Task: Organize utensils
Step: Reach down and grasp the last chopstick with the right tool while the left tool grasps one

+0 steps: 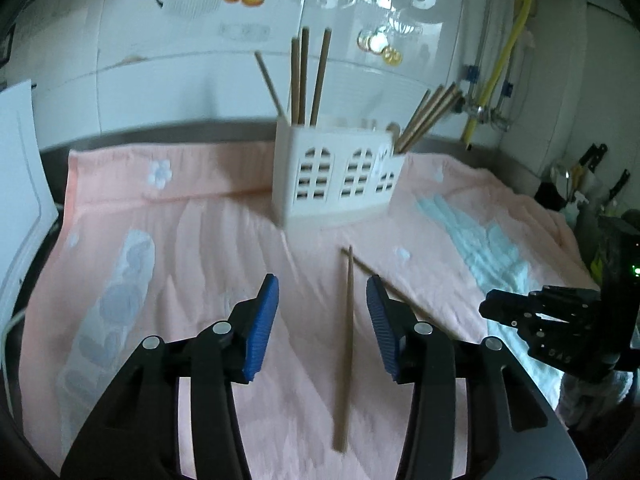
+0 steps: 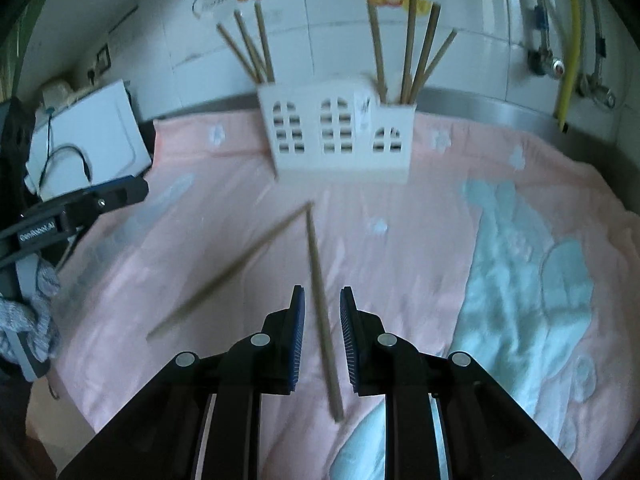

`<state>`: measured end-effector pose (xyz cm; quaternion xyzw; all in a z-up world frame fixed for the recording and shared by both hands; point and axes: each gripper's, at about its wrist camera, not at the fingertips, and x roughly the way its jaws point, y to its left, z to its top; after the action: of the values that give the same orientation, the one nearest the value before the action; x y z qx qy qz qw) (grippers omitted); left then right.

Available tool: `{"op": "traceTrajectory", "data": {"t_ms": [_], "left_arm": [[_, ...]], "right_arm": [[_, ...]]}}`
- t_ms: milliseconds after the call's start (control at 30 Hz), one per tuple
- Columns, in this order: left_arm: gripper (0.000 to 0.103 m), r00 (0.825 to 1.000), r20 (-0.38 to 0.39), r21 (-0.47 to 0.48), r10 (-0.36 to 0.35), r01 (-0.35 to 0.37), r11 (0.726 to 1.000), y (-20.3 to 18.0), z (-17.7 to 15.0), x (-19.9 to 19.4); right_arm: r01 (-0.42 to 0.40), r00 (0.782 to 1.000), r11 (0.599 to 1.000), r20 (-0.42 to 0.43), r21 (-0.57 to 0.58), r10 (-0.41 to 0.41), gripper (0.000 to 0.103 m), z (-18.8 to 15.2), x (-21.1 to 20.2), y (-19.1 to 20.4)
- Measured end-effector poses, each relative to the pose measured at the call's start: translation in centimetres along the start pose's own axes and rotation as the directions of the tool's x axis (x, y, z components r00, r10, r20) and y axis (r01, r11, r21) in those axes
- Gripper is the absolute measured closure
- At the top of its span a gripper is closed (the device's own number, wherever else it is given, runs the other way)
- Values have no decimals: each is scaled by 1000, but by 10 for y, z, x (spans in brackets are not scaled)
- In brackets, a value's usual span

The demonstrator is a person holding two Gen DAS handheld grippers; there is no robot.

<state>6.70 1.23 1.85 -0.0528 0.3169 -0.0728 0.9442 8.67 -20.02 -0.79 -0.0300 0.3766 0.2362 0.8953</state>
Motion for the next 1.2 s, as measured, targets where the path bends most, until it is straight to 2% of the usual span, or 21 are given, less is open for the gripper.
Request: {"op": "traceTrajectory", "data": {"t_ms": [67,233,867,967,1100,1200], "left_arm": [[49,1000,-17,-7,2,-2,1000,0,-9,2],[47,997,-72,-8,-3,2,1000,-2,-29,13],[47,985,-172,-4,-33,33,999,-11,-62,32],[47,982,-184,3,-43,44,999,-14,-65,35],[48,980,-194,9,-51,53,999,-18,-65,40],[56,977,-206,10,-54,57,998,-19,-64,45]], "right_arm": [[-6,1000,1000,-24,3,6,85,-8,7,1],[-3,997,1000,-74,8,4,85,-24,21,-1],[17,993,1000,-118,-25,-20,86,-29,39,-1],[26,992,999,-119,-39,-30,90,-28,40,0],[26,993,999,-117,-28,-30,95,-29,38,-4],[25,993,999,-115,-24,-28,95,-29,37,-4]]}}
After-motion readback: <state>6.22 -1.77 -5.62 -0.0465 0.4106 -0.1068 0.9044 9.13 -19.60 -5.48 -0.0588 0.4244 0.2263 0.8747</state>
